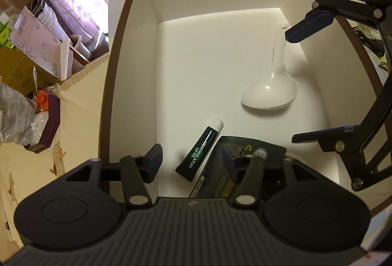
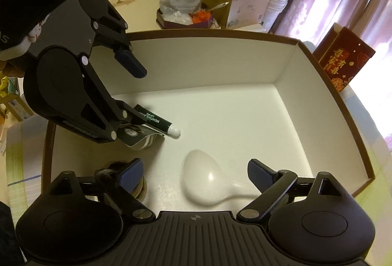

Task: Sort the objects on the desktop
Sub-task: 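Open both tools to drop the tube and spoon brush into the box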

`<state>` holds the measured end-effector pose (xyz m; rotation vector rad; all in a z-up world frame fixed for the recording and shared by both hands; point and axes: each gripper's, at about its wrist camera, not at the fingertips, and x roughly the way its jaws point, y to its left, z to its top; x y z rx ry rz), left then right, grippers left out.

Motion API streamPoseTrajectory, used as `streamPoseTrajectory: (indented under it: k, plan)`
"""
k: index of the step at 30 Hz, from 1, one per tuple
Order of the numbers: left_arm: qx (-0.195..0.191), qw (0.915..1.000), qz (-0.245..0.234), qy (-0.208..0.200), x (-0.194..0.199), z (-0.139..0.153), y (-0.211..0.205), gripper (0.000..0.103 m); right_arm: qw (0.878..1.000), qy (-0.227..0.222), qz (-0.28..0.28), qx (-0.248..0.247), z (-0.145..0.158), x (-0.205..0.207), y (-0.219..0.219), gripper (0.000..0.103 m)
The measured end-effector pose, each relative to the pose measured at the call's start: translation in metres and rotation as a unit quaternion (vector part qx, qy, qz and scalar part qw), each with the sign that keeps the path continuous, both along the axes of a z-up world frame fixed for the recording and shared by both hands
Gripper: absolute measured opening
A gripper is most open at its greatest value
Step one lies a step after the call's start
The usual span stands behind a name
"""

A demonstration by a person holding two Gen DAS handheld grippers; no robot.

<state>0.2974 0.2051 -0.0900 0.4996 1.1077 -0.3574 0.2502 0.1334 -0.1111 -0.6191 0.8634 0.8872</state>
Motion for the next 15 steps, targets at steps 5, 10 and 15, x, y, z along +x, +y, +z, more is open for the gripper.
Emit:
streamPoseTrajectory:
  k: [5,10,15]
  plan:
    - [0.0,0.9999,0.007,-0.015,-0.007,0.009,0.002,0.06,1.0,-0.009,-0.004,0.008,0.008,-0.006,-0.005,0.094]
    - [-0.001,0.9994,0.016,-0.029,-0.017,0.02,0.0,0.062,1.0,-0.023,-0.004,0.019,0.019,-0.016,-0.011,0.098]
    - [-0.003,0.9985,0.028,-0.048,-0.029,0.033,-0.003,0.067,0.999,-0.038,-0.006,0.032,0.031,-0.029,-0.023,0.101]
